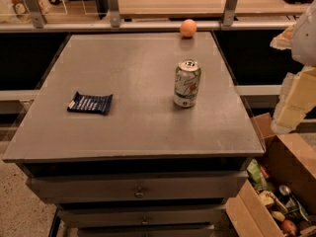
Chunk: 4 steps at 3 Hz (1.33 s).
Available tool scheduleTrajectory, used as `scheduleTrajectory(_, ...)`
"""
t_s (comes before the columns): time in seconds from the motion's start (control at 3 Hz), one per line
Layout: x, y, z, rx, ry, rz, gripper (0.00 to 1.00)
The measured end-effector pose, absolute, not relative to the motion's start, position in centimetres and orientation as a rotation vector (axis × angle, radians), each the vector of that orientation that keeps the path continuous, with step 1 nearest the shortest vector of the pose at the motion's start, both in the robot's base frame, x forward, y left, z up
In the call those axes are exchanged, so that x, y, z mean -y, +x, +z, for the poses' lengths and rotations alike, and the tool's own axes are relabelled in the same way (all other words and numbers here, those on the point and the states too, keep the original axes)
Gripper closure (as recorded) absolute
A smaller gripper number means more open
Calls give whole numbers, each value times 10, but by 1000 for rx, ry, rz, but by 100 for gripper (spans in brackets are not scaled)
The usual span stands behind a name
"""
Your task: Pick 7up can
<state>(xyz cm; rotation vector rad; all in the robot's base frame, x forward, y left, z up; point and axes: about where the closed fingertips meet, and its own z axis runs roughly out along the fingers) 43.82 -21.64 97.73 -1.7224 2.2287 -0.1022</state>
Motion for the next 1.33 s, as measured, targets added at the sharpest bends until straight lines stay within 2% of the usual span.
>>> scheduleTrajectory(0.67,215,446,969,-2237,-1699,-122,0)
scheduleTrajectory(1.33,223,477,928,-2239,-1499,-44,0)
